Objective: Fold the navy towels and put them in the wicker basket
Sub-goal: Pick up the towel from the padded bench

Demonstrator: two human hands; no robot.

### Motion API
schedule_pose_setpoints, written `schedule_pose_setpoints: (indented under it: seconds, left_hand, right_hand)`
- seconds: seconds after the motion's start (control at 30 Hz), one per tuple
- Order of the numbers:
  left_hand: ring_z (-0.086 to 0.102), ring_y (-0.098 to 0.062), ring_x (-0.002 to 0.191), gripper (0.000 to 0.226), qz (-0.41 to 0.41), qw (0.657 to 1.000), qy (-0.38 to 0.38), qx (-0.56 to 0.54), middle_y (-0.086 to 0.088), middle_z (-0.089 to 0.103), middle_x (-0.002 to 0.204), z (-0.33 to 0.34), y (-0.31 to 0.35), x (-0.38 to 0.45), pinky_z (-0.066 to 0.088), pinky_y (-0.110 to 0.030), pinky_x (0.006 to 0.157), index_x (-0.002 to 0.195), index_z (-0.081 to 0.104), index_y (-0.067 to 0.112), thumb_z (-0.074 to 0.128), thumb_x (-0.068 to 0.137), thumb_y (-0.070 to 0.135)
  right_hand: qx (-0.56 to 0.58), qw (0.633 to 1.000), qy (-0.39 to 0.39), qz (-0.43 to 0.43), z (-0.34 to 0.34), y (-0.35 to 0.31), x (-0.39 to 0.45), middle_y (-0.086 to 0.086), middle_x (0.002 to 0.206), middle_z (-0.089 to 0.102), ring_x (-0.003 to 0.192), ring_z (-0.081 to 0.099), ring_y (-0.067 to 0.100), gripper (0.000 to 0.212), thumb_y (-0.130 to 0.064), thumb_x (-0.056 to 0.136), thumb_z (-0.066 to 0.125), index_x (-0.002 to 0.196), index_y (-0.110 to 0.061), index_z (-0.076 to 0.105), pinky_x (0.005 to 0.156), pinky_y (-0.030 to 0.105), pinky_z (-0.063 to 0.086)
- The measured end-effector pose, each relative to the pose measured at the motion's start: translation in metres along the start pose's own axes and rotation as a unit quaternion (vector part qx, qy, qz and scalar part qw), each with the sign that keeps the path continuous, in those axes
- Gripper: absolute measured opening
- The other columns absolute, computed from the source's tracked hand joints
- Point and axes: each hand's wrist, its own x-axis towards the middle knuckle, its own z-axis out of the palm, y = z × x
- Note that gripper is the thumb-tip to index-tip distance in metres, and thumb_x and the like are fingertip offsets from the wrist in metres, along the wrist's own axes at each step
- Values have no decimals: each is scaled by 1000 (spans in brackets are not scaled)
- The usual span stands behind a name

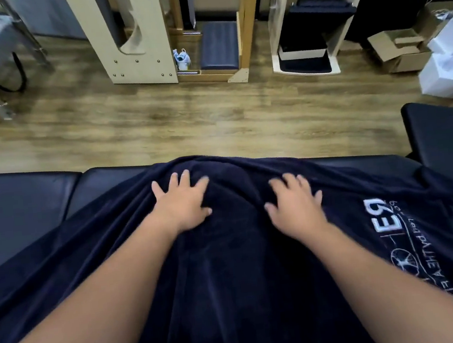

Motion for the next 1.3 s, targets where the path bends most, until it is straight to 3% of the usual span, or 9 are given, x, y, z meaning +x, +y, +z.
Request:
schedule_pose_setpoints:
  seconds: [0.13, 0.23, 0.5, 0.6, 0.73, 0.87, 0.93, 1.1, 1.3]
  left_hand:
    - [-13, -44, 152, 98, -50, 998, -18, 16, -11, -21, 166, 44, 21, -52, 17, -74, 111, 158, -1, 35, 56, 87, 70]
    - [-18, -47, 150, 99, -38, 998, 9, 57, -18, -27, 163, 64, 47, -75, 17, -71, 114, 160, -8, 27, 57, 92, 55]
    - [-29, -63, 137, 122, 18, 996, -87, -10, -16, -43, 155, 63, 164, -47, 16, -84, 104, 138, -28, 68, 75, 74, 68]
    - [-32, -67, 133, 137, -35, 993, -117, 0, -18, -59, 141, 61, 179, -33, 18, -87, 101, 129, -35, 72, 87, 67, 59]
    - [-35, -65, 133, 147, -71, 987, -145, -7, -16, -67, 130, 52, 187, -25, 18, -87, 100, 119, -40, 75, 93, 62, 50]
    - [-34, -64, 134, 151, -73, 988, -138, -18, -15, -61, 139, 50, 189, -25, 17, -87, 101, 118, -41, 75, 95, 60, 45]
    - [-35, -62, 135, 154, -75, 988, -134, -20, -14, -58, 143, 50, 189, -26, 16, -87, 101, 118, -42, 74, 96, 58, 44]
    - [-38, -61, 134, 160, -91, 984, -151, -13, -14, -60, 140, 45, 194, -21, 19, -87, 101, 116, -47, 70, 98, 55, 44]
    - [-38, -62, 134, 160, -80, 988, -134, -14, -15, -62, 139, 51, 190, -18, 20, -87, 100, 115, -48, 71, 98, 53, 45]
  right_hand:
    - [-15, 998, -50, -43, 37, 6, -47, 0, 168, -6, 154, -11, 32, 73, -58, 97, 45, 158, -37, 12, 117, 68, 8]
    - [25, 997, -53, -53, 31, 26, -55, -3, 169, -2, 154, -11, 25, 66, -55, 99, 48, 157, -38, 21, 122, 57, 8]
    - [109, 975, 175, 80, -35, 119, -4, 8, 122, 58, 108, 60, 35, 23, -23, 102, 48, 117, -13, 63, 89, 42, 49]
    - [38, 980, 65, 184, -66, 168, 23, 10, 137, 47, 103, 59, 39, 33, -15, 101, 45, 133, -18, 49, 76, 42, 46]
    - [-39, 983, -80, 162, -86, 206, 51, 9, 109, 59, 85, 56, 30, 8, -16, 93, 57, 99, -17, 52, 69, 38, 49]
    - [18, 979, 137, 152, -96, 219, 76, 12, 112, 48, 76, 50, 33, 13, -6, 93, 57, 101, -11, 48, 63, 39, 42]
    - [68, 966, 213, 131, -93, 222, 85, 16, 123, 43, 87, 54, 38, 19, -6, 91, 62, 107, -8, 51, 68, 41, 45]
    - [61, 992, 111, -21, -53, 239, 62, -2, 121, 58, 111, 58, 25, 25, -19, 93, 62, 118, -19, 65, 98, 47, 45]
    - [89, 932, 213, 279, -15, 281, -11, 15, 143, 50, 131, 43, 37, 49, -21, 93, 64, 140, -12, 52, 104, 57, 37]
